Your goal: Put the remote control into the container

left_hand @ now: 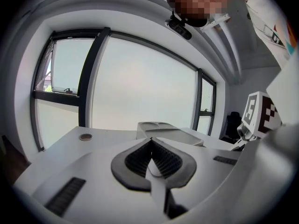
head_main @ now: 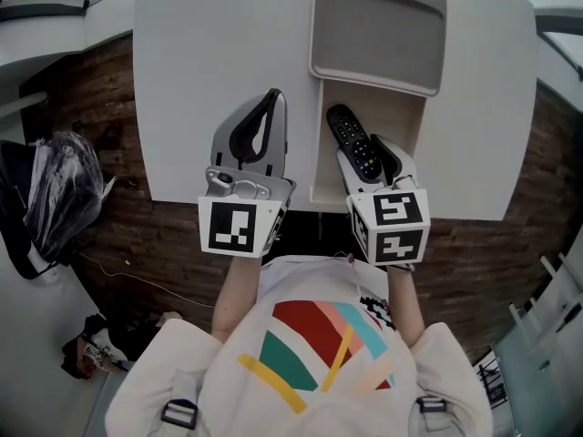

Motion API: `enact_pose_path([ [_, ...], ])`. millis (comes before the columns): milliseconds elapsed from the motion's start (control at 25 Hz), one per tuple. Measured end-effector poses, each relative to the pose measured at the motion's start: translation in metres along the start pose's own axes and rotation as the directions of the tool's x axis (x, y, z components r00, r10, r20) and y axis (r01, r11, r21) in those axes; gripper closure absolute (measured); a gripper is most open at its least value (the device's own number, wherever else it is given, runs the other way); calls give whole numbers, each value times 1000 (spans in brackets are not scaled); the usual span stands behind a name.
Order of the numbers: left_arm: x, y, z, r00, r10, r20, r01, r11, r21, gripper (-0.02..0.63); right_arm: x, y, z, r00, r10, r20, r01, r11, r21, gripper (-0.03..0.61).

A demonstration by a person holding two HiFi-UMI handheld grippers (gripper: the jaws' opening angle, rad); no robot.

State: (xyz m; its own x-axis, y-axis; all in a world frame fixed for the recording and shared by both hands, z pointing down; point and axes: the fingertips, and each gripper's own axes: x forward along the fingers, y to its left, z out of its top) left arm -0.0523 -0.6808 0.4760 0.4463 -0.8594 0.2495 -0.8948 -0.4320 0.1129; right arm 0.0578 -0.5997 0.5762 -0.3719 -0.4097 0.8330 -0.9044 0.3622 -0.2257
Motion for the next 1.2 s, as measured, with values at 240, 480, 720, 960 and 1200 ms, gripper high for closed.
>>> enact_pose_path([
  [240,-6,7,-2,1000,15,-11,-15,1000,-8,606,4,3,-8,1000,2,-15,-2,1000,-13,345],
  [480,-6,8,5,999,16,39,-16,1000,-5,606,5,1,-8,1000,13,1,-13,999,38,344],
  [720,-8,4,9,1000,3,23,-3,1000,-5,606,-6,3,3,998,10,62,-14,998,68,344],
  [960,-16,-3,46,993,0,116,-2,1000,14,606,-41,6,28,981,34,190,-50,995,81,345],
  [1200,-29,-17,92,980,-20,198,10,999,50,606,-96,-17,71,915,-129,382,104,991,85,577],
])
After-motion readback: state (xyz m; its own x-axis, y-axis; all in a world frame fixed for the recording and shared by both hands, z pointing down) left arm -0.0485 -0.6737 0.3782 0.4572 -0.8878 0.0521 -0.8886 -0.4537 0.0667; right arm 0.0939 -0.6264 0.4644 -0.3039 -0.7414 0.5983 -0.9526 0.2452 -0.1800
